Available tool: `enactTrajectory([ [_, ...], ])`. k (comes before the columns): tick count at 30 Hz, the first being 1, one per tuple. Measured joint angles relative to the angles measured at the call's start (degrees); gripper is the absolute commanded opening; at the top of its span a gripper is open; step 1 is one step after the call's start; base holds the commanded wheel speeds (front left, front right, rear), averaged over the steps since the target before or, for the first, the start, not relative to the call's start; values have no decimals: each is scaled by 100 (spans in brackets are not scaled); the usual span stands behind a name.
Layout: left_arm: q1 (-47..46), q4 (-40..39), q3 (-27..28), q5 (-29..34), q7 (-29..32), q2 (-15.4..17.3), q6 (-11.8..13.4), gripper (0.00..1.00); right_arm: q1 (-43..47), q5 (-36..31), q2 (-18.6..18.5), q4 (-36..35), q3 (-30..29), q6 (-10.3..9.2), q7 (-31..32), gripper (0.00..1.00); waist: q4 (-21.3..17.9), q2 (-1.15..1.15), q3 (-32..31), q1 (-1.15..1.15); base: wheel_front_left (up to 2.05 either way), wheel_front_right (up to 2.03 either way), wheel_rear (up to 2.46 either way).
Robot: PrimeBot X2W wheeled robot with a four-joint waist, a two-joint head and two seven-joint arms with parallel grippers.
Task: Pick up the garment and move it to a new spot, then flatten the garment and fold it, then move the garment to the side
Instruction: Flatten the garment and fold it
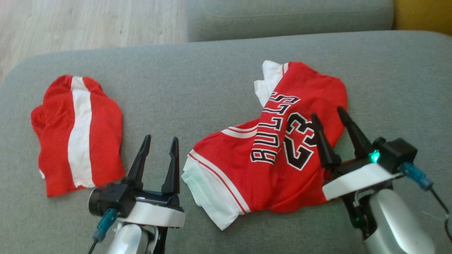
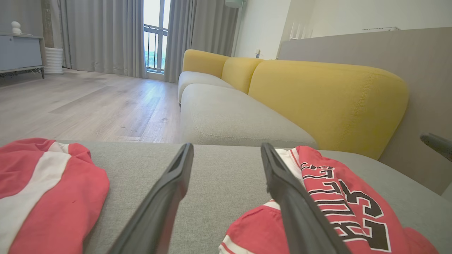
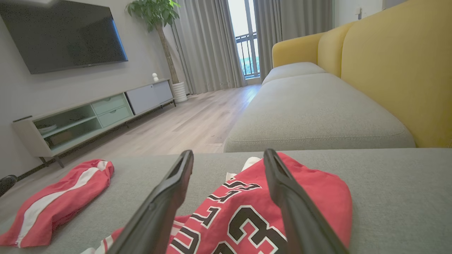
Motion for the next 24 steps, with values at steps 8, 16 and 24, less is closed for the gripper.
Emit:
enactTrajectory([
  [8, -398, -10, -230, -122, 0, -3, -8, 100, -923, -495, 71, -118, -684, 0, 984, 100, 357, 0, 476, 1, 0, 0, 0],
  [16, -739, 5, -552, -335, 0, -3, -7, 100, -2593, -946, -26, 879, -646, 0, 2424, 100, 866, 0, 972, 1, 0, 0, 0],
  [24, -981, 21, -850, -523, 0, -12, 67, 100, -3512, -925, -381, 2538, -73, 0, 3974, 100, 1476, 0, 1350, 1, 0, 0, 0],
])
